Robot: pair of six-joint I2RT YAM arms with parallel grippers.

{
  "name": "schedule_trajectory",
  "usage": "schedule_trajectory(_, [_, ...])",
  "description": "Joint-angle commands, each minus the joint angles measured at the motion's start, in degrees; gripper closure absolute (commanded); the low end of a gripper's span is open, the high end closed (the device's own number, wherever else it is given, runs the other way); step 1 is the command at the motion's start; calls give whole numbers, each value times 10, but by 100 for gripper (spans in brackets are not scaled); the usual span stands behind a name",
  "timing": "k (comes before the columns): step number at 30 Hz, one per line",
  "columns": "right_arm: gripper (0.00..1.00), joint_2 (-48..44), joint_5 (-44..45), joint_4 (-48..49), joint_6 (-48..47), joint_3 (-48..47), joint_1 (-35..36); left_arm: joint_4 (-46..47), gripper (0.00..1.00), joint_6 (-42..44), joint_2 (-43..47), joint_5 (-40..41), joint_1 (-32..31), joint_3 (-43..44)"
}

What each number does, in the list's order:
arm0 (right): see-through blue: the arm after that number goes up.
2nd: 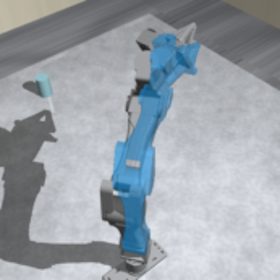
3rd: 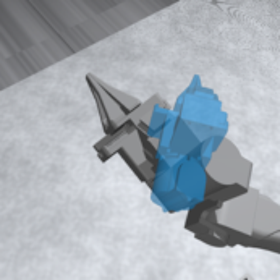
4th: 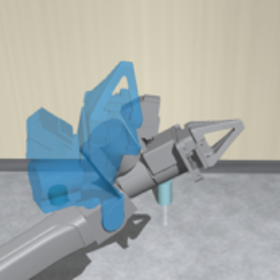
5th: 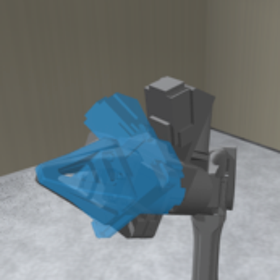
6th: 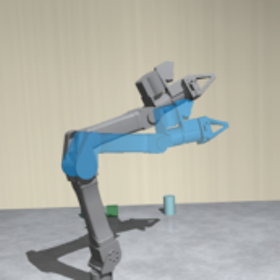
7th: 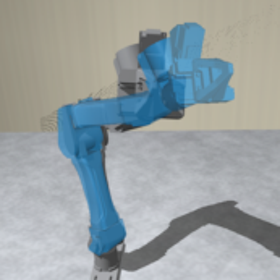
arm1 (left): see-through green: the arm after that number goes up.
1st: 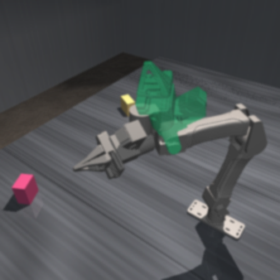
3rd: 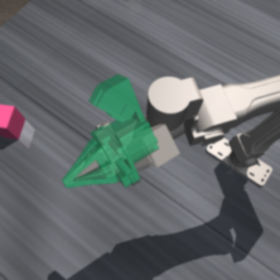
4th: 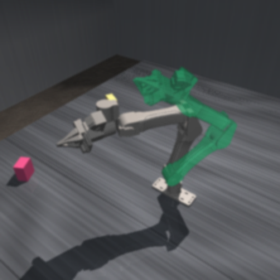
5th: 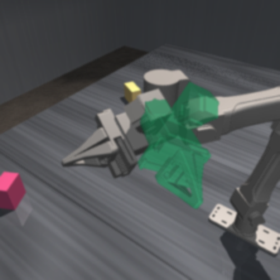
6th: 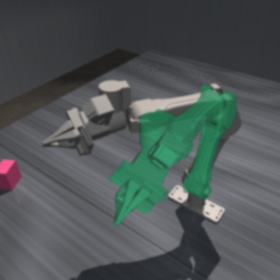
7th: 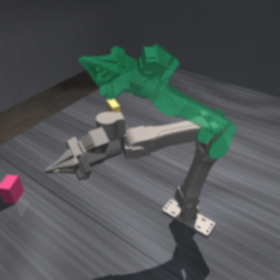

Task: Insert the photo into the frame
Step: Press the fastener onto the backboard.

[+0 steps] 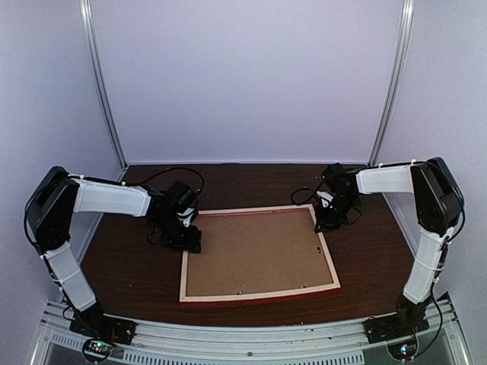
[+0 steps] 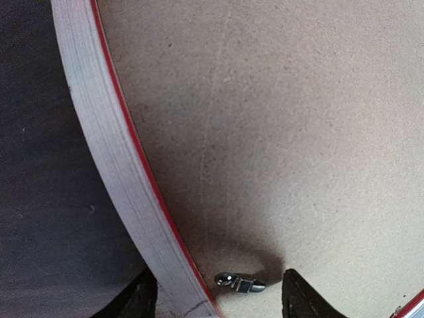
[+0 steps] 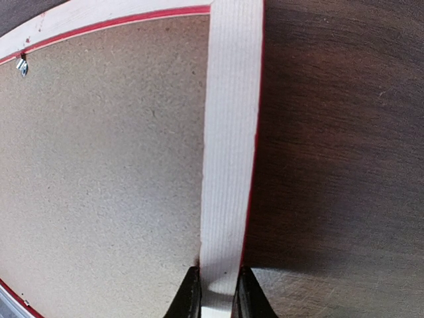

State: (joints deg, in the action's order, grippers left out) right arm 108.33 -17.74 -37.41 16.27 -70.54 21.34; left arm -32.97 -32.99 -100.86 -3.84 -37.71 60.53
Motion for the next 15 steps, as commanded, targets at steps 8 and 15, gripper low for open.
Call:
schedule_trajectory(8, [91,17,7,4,-13,37,1,26,44,-24,-24,8,5,6])
schedule_trajectory(15, [91,15,4,8,-10,40,2,50,48,-39,-17,22,14,-15])
